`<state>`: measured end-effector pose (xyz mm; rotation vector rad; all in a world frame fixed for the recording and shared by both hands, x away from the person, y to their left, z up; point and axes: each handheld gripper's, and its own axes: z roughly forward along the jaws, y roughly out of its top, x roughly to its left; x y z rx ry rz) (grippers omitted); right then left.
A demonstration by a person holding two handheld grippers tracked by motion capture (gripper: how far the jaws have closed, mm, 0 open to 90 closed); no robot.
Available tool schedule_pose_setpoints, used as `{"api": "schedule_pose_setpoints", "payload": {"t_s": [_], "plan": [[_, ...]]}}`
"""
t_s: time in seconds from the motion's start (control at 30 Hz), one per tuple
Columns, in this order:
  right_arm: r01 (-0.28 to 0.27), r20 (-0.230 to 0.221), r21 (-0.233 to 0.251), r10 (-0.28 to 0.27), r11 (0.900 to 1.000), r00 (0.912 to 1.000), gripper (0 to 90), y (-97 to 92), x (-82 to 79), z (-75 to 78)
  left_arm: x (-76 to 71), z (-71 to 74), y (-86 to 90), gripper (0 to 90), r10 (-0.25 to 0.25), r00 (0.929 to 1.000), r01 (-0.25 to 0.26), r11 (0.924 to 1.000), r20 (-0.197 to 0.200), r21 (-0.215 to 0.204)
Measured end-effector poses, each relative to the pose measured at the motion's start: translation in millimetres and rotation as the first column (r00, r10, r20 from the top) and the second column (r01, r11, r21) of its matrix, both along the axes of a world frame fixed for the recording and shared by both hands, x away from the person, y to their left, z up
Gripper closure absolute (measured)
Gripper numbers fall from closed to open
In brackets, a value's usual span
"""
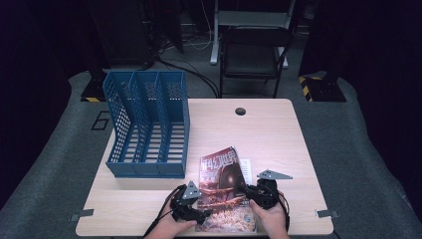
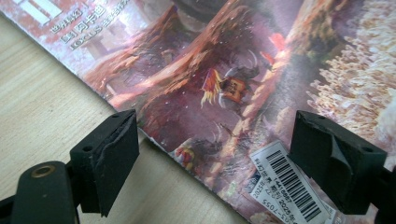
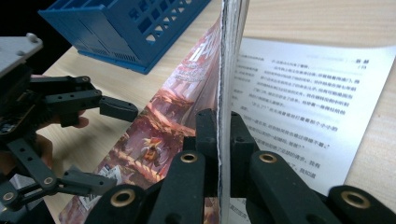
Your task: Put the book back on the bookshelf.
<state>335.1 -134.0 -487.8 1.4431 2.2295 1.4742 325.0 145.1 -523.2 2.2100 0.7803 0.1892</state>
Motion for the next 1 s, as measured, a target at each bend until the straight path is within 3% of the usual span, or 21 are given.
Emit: {"api": "schedule_pose_setpoints", "payload": {"t_s": [0.03,0.1,0.13,0.3,0.43,0.53,0.67,0.8,1.0], "plan": [[0.002,0.010,0.000,-0.002,1.0000,1.0000,87.0,0.7,-1.1,1.4,0.3,-0.5,-0.1,15.7,0.012,0.9999,-0.012,0.9999,0.007,-0.004],[-0.001,0.025,0.003,0.001,1.0000,0.9997,87.0,1.3,-3.0,3.7,2.2,0.7,1.9,15.9,0.014,0.9997,-0.014,0.9998,-0.019,-0.015],[-0.001,0.034,0.003,0.001,1.0000,0.9994,87.1,1.5,-4.6,5.5,2.8,0.6,2.2,16.1,0.025,0.9997,-0.025,0.9996,-0.008,-0.015],[-0.007,0.073,0.023,0.005,0.9997,0.9973,87.1,0.3,-11.3,12.6,8.7,2.3,6.0,16.6,0.034,0.9981,-0.037,0.9975,-0.052,-0.060],[-0.007,0.099,0.037,0.004,0.9993,0.9951,87.1,0.4,-17.3,17.9,13.0,4.0,6.5,16.0,0.035,0.9982,-0.038,0.9968,-0.049,-0.070],[-0.009,0.112,0.043,0.004,0.9990,0.9937,87.1,0.2,-19.7,19.3,19.4,3.9,5.7,15.8,0.029,0.9975,-0.035,0.9952,-0.064,-0.092],[-0.012,0.127,0.041,0.007,0.9991,0.9919,87.1,0.0,-23.2,21.0,30.7,1.8,3.9,15.0,0.001,0.9924,-0.017,0.9918,-0.123,-0.127],[-0.012,0.136,0.046,0.006,0.9989,0.9907,87.1,-0.4,-25.4,22.1,38.2,-0.4,1.2,13.8,-0.015,0.9898,-0.009,0.9859,-0.142,-0.167],[-0.018,0.151,0.051,0.010,0.9986,0.9885,87.1,-1.6,-27.6,24.0,45.1,-1.7,-4.9,7.8,-0.051,0.9889,0.026,0.9840,-0.139,-0.176]]}}
